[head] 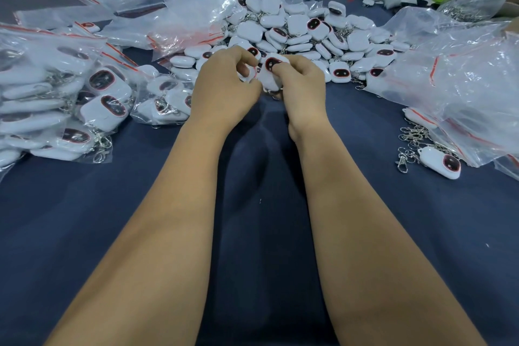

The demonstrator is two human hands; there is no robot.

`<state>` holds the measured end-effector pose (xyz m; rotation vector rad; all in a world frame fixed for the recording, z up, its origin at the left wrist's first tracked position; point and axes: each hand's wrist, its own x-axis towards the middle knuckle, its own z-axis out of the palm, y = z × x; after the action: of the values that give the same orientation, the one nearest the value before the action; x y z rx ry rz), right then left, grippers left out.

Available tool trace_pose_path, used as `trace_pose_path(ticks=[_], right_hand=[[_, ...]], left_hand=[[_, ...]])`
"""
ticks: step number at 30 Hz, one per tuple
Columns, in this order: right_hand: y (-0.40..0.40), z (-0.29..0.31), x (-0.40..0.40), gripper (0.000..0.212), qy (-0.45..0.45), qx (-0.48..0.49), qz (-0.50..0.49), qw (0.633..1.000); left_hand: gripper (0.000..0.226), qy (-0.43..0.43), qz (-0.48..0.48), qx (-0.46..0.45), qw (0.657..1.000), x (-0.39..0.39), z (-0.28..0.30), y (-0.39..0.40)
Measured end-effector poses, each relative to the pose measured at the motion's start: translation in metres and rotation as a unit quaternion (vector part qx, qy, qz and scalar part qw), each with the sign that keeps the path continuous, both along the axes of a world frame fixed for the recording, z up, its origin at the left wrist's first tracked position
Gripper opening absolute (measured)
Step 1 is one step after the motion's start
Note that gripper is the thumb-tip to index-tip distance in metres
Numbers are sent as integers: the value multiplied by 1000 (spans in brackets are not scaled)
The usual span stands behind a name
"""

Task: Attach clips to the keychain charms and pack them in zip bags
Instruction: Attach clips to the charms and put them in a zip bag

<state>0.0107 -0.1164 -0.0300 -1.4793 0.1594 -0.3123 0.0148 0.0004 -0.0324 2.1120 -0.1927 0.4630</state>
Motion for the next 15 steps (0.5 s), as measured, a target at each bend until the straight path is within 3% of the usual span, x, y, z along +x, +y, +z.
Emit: trace_pose_path(ticks=[5, 11, 13, 15], right_hand=[[-3, 4, 0, 11, 14, 79, -35, 996], [15, 9, -6, 15, -14, 221, 50, 974], [23, 6, -7, 15, -14, 168, 60, 984], [29, 2, -9, 12, -23, 6, 46, 999]], left_hand=[[26, -4, 31, -73, 997, 0, 2, 1], [20, -38, 65, -211, 975, -3, 11, 4], [21, -58, 72, -215, 972, -5, 13, 3], [22, -73, 75, -225, 969, -8, 15, 2]])
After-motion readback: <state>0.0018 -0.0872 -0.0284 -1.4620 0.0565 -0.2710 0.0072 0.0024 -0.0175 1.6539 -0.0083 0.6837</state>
